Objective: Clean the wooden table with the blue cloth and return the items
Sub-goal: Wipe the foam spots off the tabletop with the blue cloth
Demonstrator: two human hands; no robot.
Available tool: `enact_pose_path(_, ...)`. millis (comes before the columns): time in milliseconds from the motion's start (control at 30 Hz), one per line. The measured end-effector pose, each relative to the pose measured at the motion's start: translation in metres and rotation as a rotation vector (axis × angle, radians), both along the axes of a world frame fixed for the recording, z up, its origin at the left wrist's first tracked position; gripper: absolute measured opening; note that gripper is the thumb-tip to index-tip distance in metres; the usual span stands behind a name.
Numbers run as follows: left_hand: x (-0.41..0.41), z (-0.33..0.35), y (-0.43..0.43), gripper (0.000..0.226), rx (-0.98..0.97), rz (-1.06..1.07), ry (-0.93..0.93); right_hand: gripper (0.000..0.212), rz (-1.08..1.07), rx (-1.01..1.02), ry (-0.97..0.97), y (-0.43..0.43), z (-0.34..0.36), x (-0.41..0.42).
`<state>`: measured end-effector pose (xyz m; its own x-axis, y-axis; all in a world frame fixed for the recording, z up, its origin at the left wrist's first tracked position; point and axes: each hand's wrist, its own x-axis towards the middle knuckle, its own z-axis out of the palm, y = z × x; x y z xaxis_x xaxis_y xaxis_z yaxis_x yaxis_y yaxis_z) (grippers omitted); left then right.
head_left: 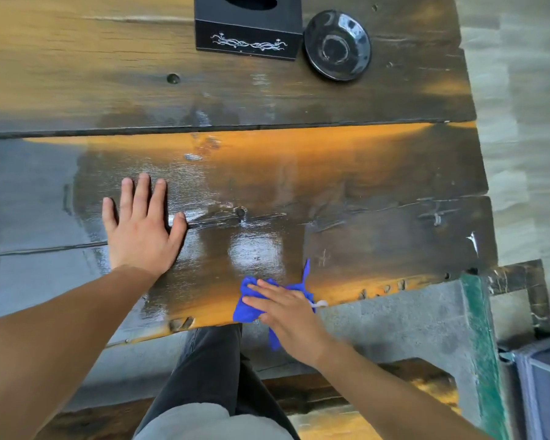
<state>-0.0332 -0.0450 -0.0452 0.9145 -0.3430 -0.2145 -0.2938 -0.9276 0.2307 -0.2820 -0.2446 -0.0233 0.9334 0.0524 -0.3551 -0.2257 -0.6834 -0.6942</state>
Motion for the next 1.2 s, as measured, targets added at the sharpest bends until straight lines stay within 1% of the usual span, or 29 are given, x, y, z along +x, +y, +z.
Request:
enact_pose_path(67,0.0,0.0,0.0,0.071,0.005,-0.004,0.0,0.037,-0.328,0.272,0.103,-0.008,0.017,-0.004)
enact_pose_path(100,0.0,0.001,0.0,0.071,0.007,-0.004,0.001,0.036,-0.481,0.324,0.11,-0.018,0.026,-0.002)
enact_pose_path(133,0.0,0.001,0.0,0.071,0.007,-0.003,0.002,0.036,-0.603,0.311,0.082,-0.031,0.034,0.003)
enact_pose_path(200,0.0,0.001,-0.001,0.071,0.008,-0.001,0.004,0.035,-0.737,0.188,-0.028,-0.07,0.043,0.017)
enact_pose_path(300,-0.001,0.0,-0.001,0.071,0.012,0.0,0.004,0.036,-0.804,-0.1,-0.13,-0.144,0.039,0.053)
enact_pose_path(367,0.0,0.0,-0.001,0.071,0.017,0.001,-0.002,0.041,-0.783,-0.296,-0.133,-0.19,0.029,0.083)
enact_pose_path(400,0.0,-0.001,-0.001,0.071,0.019,0.001,-0.003,0.046,-0.747,-0.415,-0.098,-0.209,0.023,0.097)
enact_pose_path(433,0.0,-0.001,0.0,0.071,0.021,-0.002,-0.003,0.051,-0.71,-0.529,-0.031,-0.224,0.016,0.109)
enact_pose_path(467,0.0,-0.002,0.0,0.071,0.023,-0.003,-0.003,0.055,-0.685,-0.601,0.058,-0.234,0.01,0.119)
enact_pose_path(533,0.0,-0.002,0.0,0.072,0.022,-0.001,-0.001,0.063,-0.657,-0.624,0.222,-0.239,0.0,0.133)
enact_pose_path(600,0.0,-0.003,0.0,0.072,0.018,0.005,-0.001,0.066,-0.677,-0.646,0.289,-0.233,-0.003,0.146)
enact_pose_path(633,0.0,-0.003,0.0,0.072,0.017,0.006,-0.001,0.065,-0.702,-0.675,0.262,-0.231,-0.002,0.154)
enact_pose_path(700,0.0,-0.003,0.0,0.072,0.017,0.008,0.0,0.061,-0.759,-0.702,0.121,-0.226,0.003,0.176)
enact_pose_path(767,0.0,-0.004,0.0,0.072,0.02,0.01,0.001,0.056,-0.81,-0.59,-0.035,-0.227,0.013,0.208)
enact_pose_path(833,0.001,-0.004,0.0,0.073,0.028,0.008,0.003,0.051,-0.879,-0.386,-0.088,-0.232,0.019,0.249)
enact_pose_path(933,0.001,-0.004,0.001,0.072,0.034,0.007,0.01,0.039,-1.126,-0.124,0.001,-0.252,0.017,0.306)
enact_pose_path(1033,0.002,-0.004,0.0,0.072,0.036,0.002,0.003,0.027,-1.426,0.176,0.025,-0.256,0.028,0.341)
enact_pose_path(1067,0.002,-0.004,0.0,0.072,0.036,0.002,-0.003,0.021,-1.503,0.251,0.022,-0.255,0.032,0.348)
enact_pose_path(1133,0.002,-0.005,0.001,0.072,0.041,0.001,-0.007,0.005,-1.585,0.303,0.02,-0.255,0.035,0.358)
enact_pose_path(1200,0.002,-0.006,0.001,0.073,0.051,0.0,-0.006,0.029,-1.602,0.379,0.016,-0.256,0.034,0.362)
